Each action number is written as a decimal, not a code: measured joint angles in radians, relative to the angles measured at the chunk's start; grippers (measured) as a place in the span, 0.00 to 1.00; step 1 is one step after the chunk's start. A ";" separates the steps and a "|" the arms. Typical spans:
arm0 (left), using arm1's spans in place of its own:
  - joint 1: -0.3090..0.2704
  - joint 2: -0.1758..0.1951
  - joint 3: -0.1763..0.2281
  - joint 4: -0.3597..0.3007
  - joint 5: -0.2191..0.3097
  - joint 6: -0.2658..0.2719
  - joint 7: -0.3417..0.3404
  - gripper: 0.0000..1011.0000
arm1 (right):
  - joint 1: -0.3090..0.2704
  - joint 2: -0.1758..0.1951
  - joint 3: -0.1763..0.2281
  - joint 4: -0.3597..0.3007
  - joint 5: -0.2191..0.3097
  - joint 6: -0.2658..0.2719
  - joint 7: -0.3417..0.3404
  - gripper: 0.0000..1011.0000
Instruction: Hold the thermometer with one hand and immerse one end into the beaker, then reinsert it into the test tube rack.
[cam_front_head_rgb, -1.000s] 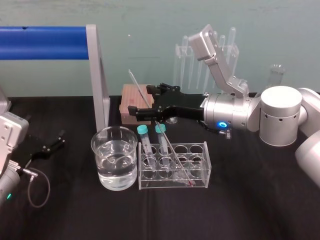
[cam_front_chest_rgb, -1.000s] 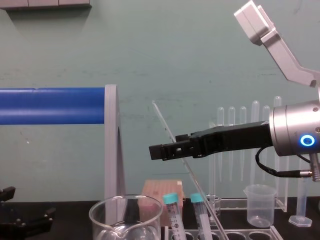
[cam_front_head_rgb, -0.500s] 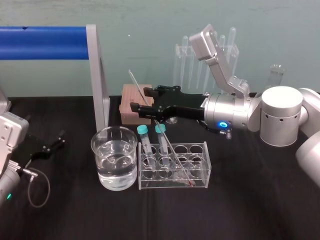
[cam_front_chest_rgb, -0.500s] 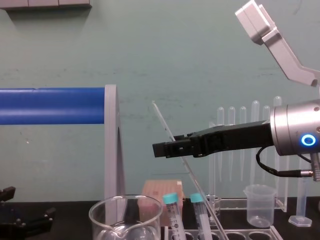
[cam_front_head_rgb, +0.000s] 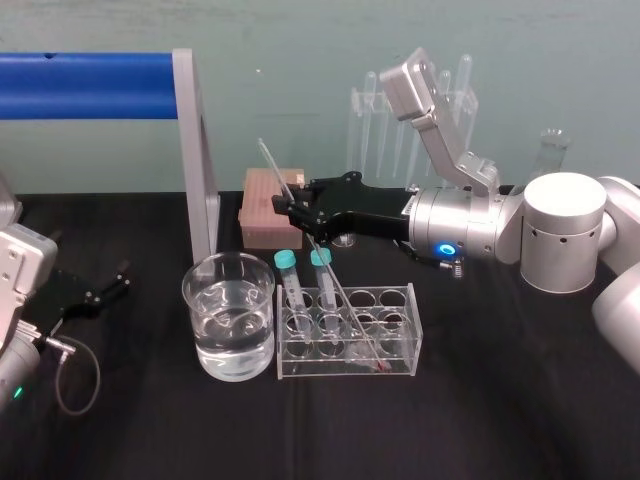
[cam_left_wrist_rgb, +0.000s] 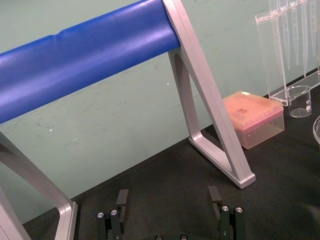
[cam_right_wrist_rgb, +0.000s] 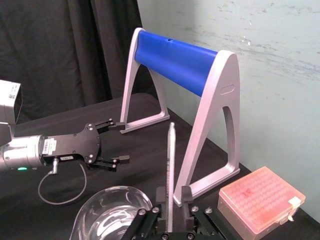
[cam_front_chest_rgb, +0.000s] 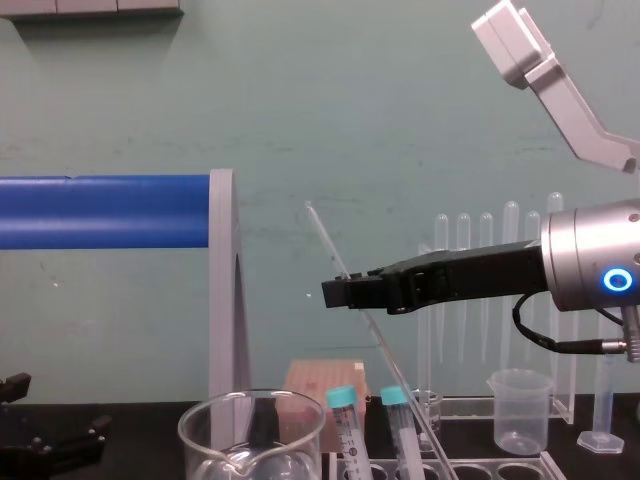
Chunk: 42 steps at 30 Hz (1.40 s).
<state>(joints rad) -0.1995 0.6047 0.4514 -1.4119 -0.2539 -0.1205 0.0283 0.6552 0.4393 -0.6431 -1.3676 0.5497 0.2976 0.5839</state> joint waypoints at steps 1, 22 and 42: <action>0.000 0.000 0.000 0.000 0.000 0.000 0.000 1.00 | 0.000 0.000 0.000 0.000 0.000 0.000 0.000 0.23; 0.000 0.000 0.000 0.000 0.000 0.000 0.000 1.00 | -0.103 0.006 0.088 -0.083 0.067 -0.101 -0.049 0.06; 0.000 0.000 0.000 0.000 0.000 0.000 0.000 1.00 | -0.057 0.061 0.245 -0.254 0.237 -0.189 -0.019 0.06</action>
<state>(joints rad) -0.1995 0.6047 0.4514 -1.4120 -0.2539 -0.1205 0.0283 0.5979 0.5007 -0.3978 -1.6215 0.7863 0.1087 0.5650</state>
